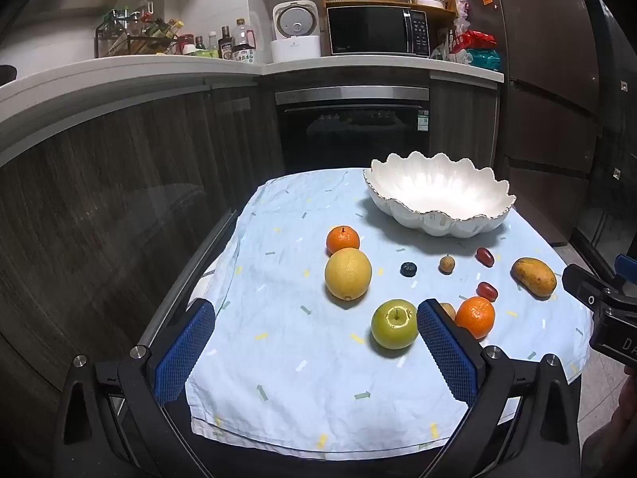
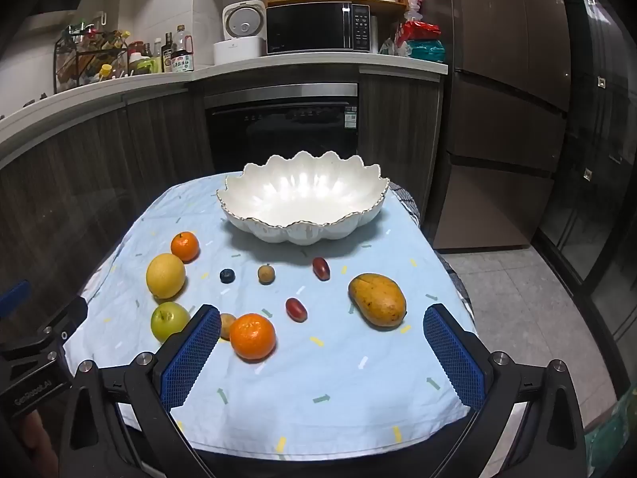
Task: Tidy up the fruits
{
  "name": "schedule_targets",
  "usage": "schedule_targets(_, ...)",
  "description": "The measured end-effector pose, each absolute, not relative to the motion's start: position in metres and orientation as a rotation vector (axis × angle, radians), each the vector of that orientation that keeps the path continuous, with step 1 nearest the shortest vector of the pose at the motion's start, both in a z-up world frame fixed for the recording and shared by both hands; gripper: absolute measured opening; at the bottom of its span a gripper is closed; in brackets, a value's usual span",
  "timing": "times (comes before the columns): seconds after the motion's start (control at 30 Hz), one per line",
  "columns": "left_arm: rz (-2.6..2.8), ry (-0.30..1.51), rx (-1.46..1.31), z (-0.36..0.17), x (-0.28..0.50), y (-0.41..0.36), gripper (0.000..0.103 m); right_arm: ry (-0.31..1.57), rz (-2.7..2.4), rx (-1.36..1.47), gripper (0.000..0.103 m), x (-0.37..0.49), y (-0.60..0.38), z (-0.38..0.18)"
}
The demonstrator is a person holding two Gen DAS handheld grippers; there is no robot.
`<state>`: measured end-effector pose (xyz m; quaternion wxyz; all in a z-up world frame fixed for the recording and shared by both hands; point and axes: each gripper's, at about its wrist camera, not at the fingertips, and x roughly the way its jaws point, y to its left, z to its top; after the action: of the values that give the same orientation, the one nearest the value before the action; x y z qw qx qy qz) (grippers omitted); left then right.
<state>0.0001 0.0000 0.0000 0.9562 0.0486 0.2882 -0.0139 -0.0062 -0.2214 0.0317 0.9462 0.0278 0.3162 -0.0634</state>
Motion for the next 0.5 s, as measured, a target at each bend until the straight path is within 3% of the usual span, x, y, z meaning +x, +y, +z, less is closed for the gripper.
schedule_targets(0.5, -0.031, 0.594, 0.102, -0.0023, 0.0003, -0.0018, 0.103, 0.633, -0.131, 0.059, 0.103, -0.0027, -0.2201, 0.0353)
